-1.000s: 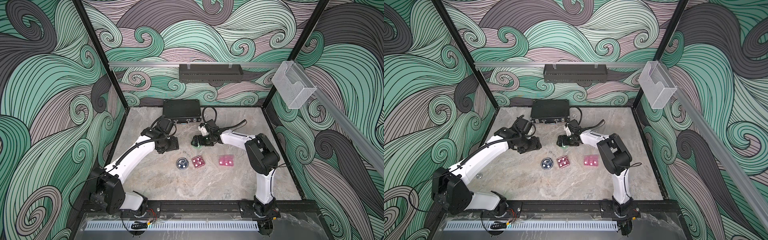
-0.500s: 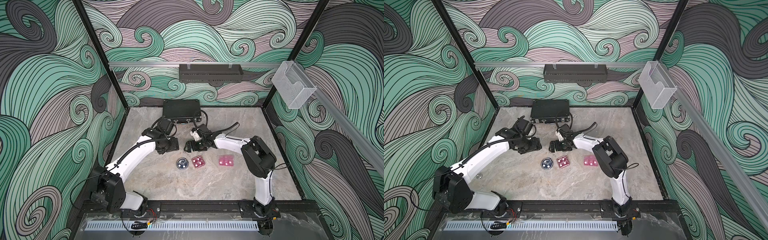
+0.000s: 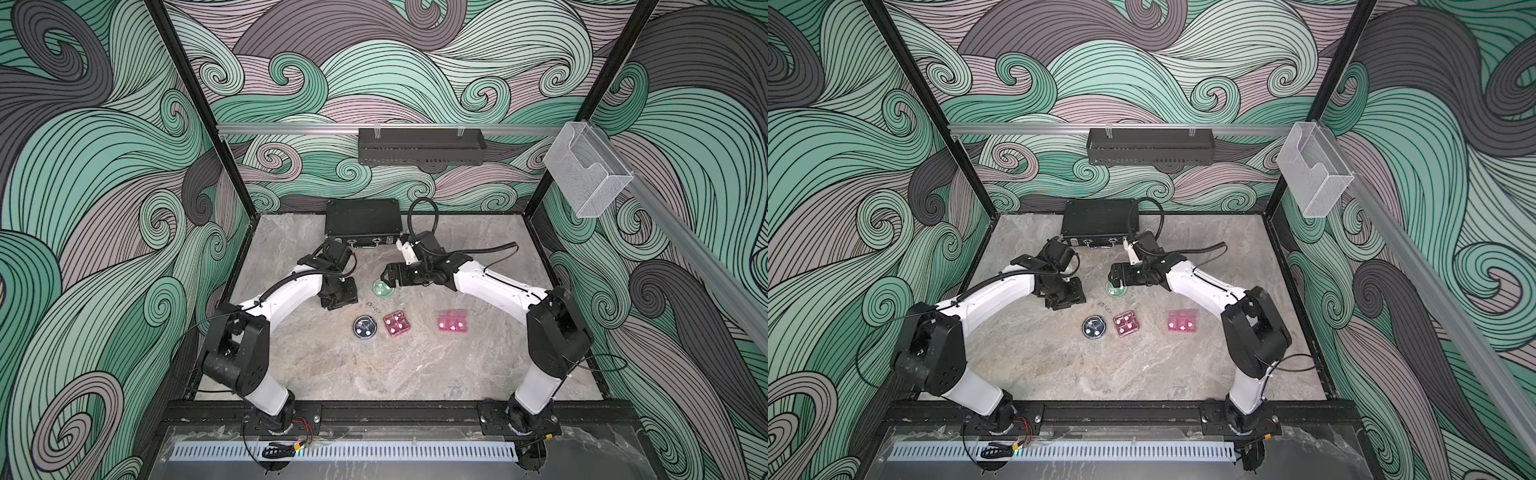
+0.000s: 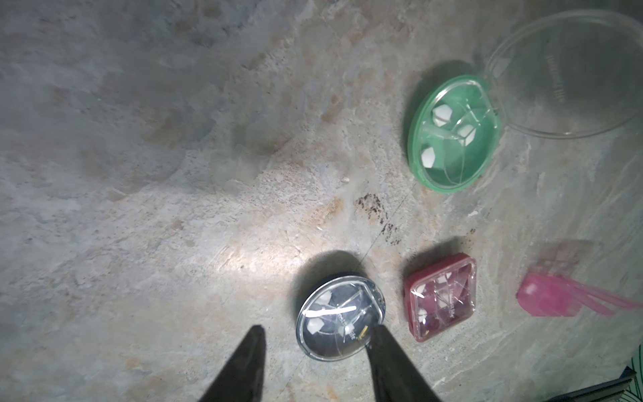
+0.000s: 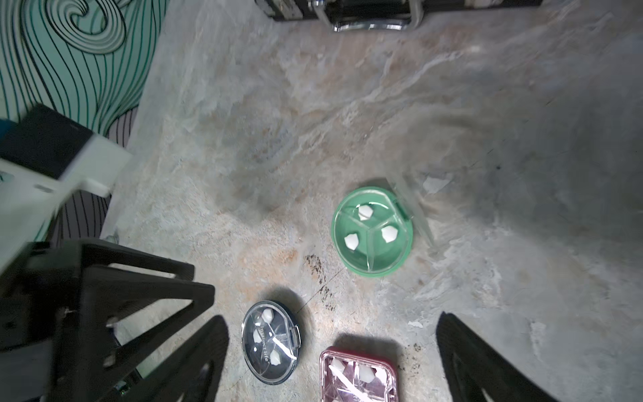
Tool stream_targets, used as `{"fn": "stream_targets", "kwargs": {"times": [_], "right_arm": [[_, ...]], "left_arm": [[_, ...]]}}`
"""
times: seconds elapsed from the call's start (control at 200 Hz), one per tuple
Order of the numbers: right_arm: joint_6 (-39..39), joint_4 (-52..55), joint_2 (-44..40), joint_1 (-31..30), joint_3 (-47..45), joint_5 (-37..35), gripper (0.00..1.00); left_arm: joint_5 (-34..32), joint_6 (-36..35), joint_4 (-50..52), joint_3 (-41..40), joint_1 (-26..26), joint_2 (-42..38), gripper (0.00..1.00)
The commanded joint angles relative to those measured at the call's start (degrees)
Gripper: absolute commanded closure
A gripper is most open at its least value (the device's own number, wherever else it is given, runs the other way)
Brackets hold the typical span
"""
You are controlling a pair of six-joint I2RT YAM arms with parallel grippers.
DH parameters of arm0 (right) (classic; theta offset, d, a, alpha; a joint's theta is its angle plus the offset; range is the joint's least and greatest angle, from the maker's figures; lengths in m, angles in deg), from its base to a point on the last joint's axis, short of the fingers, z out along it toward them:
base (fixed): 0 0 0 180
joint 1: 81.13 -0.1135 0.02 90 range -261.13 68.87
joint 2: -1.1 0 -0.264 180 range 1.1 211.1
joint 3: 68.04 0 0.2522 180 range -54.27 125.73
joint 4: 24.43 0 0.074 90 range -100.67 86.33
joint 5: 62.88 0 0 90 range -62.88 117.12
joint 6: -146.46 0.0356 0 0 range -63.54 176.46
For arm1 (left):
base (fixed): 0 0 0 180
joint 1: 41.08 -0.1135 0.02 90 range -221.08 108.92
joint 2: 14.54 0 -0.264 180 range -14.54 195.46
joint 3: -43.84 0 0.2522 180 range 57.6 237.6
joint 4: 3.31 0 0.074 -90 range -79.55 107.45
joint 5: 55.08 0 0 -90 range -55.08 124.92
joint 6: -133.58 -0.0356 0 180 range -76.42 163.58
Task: Close pillboxes
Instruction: Close the lid on the pillbox.
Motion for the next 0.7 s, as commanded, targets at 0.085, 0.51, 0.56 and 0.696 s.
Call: {"fn": "stream_targets", "kwargs": {"times": [0.085, 0.51, 0.56, 0.696], "right_arm": [[-1.6, 3.4, 4.3, 4.2, 6.3, 1.9, 0.31], [-2.9, 7.1, 18.0, 6.5, 20.5, 8.4, 0.63], [-3.1, 7.1, 19.0, 6.6, 21.1, 9.0, 0.64], [-3.4, 7.7, 20.9, 6.6, 22.1, 10.9, 0.69]], "left_arm": [[3.5, 0.0, -3.2, 5.0, -0.4, 6.3, 0.76], [6.9, -0.7, -4.9, 12.1, -0.1, 18.8, 0.82], [7.2, -0.6, -4.9, 12.7, -0.1, 19.7, 0.82], [8.3, -0.7, -4.9, 13.7, 0.1, 21.8, 0.82]]}}
